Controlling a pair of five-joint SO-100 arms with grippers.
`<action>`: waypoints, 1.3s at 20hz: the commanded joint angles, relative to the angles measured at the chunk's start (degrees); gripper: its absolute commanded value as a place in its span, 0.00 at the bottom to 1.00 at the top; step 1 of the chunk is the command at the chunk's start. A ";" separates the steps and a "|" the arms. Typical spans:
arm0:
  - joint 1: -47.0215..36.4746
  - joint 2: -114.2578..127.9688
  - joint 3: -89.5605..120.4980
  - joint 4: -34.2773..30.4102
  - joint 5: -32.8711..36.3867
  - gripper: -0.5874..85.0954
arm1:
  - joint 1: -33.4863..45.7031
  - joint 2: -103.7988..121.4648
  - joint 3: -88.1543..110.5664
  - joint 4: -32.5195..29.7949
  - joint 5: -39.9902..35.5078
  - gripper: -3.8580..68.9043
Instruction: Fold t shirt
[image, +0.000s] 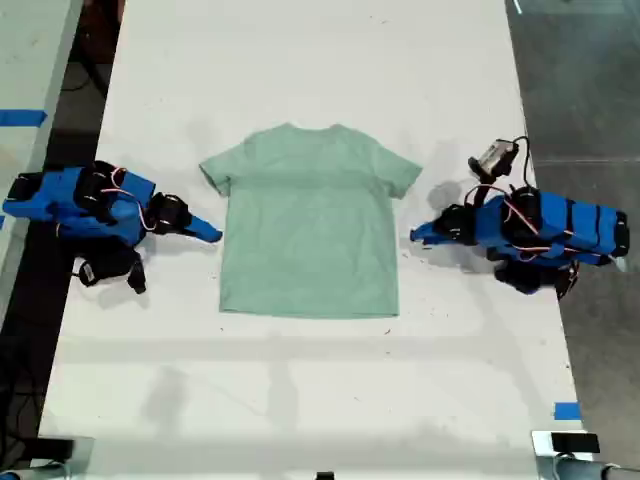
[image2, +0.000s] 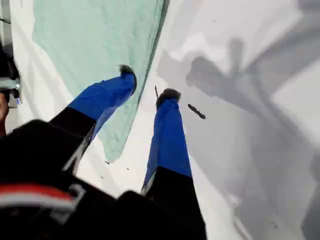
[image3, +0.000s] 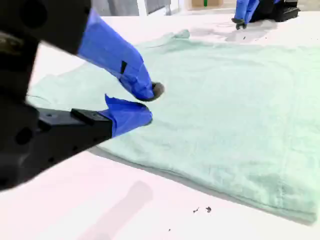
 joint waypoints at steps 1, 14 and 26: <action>-0.26 0.44 -0.70 0.09 -0.53 0.05 | -0.26 0.62 3.34 0.18 1.58 0.19; -0.26 0.44 -0.70 0.09 -0.53 0.05 | 25.40 -51.94 -66.97 21.01 -26.54 0.34; -0.26 0.44 -0.70 0.09 -0.53 0.05 | 46.14 -102.48 -74.88 -4.83 -39.81 0.37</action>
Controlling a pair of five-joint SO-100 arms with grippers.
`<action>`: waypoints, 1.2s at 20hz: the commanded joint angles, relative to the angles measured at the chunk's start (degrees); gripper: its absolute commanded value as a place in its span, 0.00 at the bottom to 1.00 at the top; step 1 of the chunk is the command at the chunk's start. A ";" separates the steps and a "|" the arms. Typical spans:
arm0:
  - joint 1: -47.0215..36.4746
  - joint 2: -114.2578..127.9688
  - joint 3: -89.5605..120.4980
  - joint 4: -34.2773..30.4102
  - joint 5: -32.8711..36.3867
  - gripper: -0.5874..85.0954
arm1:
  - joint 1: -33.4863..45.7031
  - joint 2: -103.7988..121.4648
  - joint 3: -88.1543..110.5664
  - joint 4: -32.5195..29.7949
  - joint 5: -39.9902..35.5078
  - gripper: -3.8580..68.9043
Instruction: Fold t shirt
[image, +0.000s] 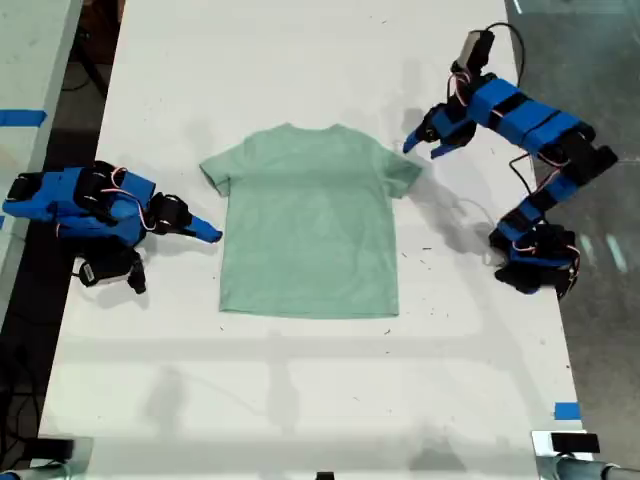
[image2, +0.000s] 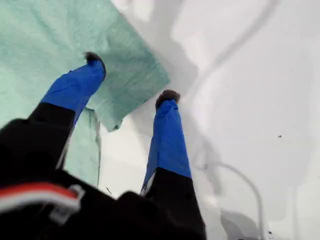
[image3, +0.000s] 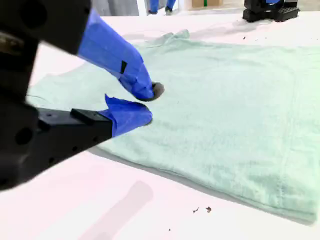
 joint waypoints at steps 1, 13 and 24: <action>-0.26 0.44 -0.70 0.09 -0.53 0.05 | 0.79 -4.92 -0.35 -4.92 0.00 0.35; -0.26 0.44 -0.70 0.09 -0.53 0.05 | -0.26 -9.67 5.71 -11.43 2.64 0.08; -0.26 0.44 -0.70 0.09 -0.53 0.05 | -19.42 -4.22 -35.07 9.49 0.62 0.08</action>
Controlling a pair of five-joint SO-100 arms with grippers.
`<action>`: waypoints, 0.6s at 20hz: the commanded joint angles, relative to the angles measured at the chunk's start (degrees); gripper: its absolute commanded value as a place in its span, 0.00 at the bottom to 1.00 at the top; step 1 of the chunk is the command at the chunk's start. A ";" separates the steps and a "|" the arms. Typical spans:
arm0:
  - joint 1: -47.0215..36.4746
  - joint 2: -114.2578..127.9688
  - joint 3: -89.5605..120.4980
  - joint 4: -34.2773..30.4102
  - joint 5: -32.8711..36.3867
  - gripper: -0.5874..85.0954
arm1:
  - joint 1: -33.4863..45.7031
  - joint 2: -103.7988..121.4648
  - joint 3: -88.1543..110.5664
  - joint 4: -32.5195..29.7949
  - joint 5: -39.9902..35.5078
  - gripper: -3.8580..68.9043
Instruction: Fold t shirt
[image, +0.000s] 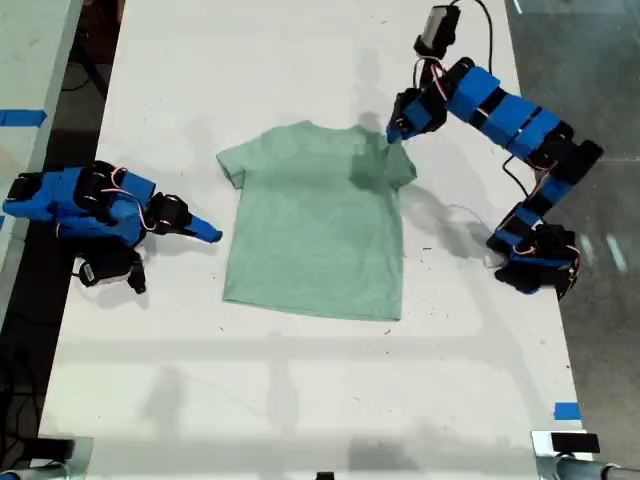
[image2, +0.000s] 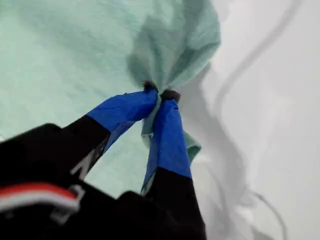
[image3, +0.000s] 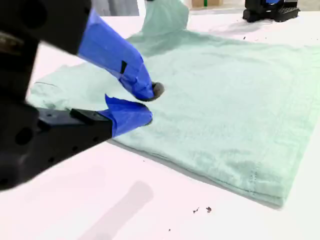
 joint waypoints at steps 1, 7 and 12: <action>-0.26 0.44 -0.70 0.09 -0.53 0.05 | -6.59 -2.72 -10.81 -0.18 -1.14 0.08; -0.26 0.44 -0.70 0.09 -0.53 0.05 | -16.08 -23.64 -14.68 -9.14 -1.14 0.14; -0.26 0.44 -0.70 0.09 -0.53 0.05 | -18.28 -26.10 -17.75 -4.48 -2.72 0.60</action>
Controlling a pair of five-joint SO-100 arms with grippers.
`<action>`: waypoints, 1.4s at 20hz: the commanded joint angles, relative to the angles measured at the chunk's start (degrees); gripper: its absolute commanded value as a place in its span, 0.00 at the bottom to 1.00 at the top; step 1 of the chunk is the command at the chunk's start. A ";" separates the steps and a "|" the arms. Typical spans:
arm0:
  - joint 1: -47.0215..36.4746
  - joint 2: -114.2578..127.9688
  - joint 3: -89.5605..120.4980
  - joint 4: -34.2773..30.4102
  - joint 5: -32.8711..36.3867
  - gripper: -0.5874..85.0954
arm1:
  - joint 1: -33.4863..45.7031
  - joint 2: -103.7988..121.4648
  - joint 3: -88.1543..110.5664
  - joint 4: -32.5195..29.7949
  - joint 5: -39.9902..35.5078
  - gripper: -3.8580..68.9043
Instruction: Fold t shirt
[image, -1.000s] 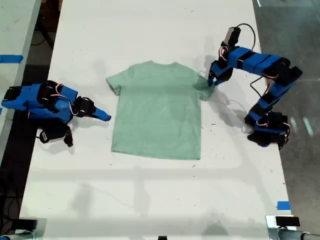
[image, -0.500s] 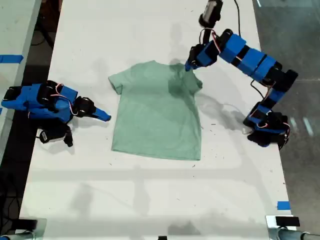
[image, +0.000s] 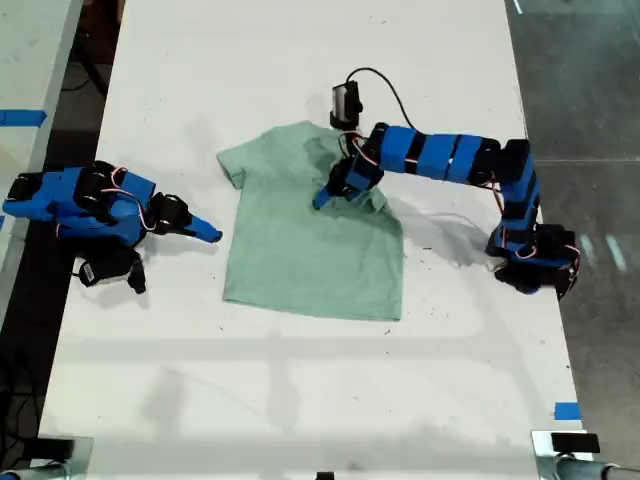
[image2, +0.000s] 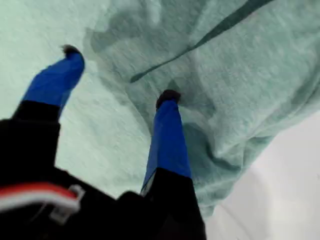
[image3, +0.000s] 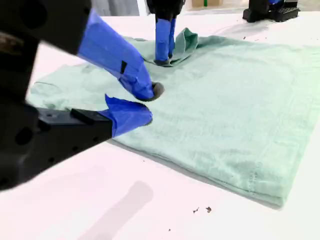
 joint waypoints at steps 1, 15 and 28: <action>-0.26 0.44 -0.70 0.09 -0.53 0.05 | 1.14 7.38 -4.48 5.89 -0.70 0.60; -0.26 0.44 -0.70 0.09 -0.53 0.05 | -5.36 113.38 83.94 4.39 4.66 0.08; -0.35 0.44 -0.70 0.09 -0.53 0.05 | -10.28 135.09 113.38 6.15 26.19 0.28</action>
